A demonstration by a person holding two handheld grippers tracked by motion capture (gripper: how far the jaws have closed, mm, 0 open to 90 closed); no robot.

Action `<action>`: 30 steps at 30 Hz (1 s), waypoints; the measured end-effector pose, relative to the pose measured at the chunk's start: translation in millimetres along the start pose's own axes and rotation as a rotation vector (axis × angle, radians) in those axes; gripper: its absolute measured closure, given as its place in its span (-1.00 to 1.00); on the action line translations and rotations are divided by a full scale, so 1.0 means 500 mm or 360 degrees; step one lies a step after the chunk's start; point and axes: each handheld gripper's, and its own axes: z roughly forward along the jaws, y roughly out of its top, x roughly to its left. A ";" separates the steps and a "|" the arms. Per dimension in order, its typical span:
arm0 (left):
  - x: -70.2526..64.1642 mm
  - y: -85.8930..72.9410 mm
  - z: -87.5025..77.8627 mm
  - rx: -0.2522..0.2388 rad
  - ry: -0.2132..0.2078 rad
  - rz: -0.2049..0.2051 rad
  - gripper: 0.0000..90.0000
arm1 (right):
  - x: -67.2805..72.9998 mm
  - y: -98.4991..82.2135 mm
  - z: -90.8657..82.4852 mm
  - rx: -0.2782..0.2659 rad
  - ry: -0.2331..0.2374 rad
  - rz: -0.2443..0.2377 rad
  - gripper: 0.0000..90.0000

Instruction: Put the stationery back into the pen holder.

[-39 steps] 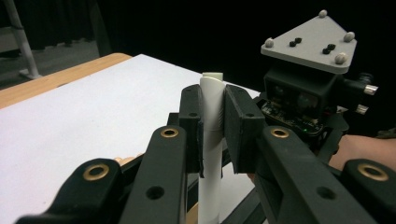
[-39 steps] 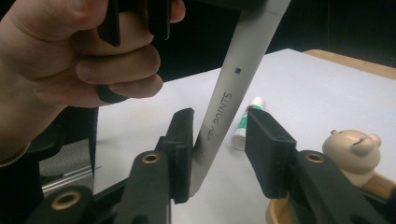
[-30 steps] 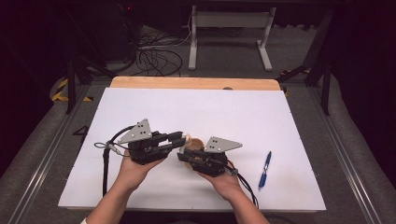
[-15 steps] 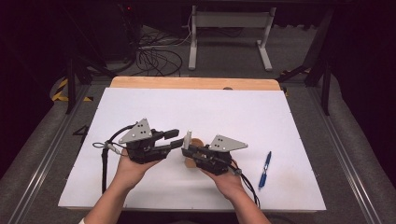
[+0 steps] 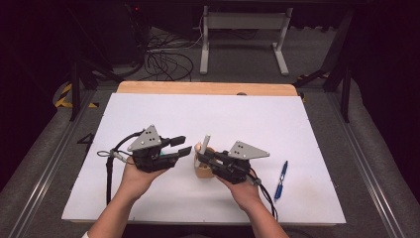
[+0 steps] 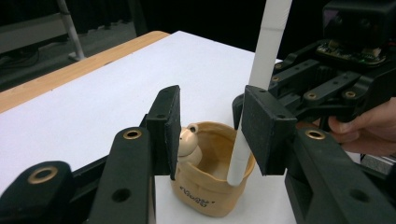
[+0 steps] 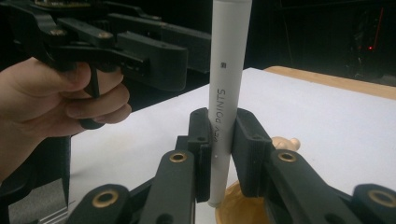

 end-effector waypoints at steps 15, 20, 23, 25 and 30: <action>0.013 -0.004 -0.008 0.0010 0.0034 -0.0031 0.25 | -0.012 -0.002 -0.004 0.0055 -0.0113 -0.0045 0.75; 0.015 -0.004 -0.009 0.0013 0.0040 -0.0040 0.25 | -0.014 -0.006 0.000 0.0110 -0.0157 -0.0067 0.75; 0.016 -0.005 -0.009 0.0017 0.0044 -0.0040 0.24 | -0.015 -0.009 0.004 0.0143 -0.0174 -0.0078 0.75; 0.016 -0.005 -0.009 0.0018 0.0046 -0.0040 0.24 | -0.015 -0.010 0.005 0.0152 -0.0179 -0.0084 0.75; 0.017 -0.005 -0.010 0.0019 0.0049 -0.0043 0.24 | -0.017 -0.015 0.010 0.0192 -0.0179 -0.0072 0.74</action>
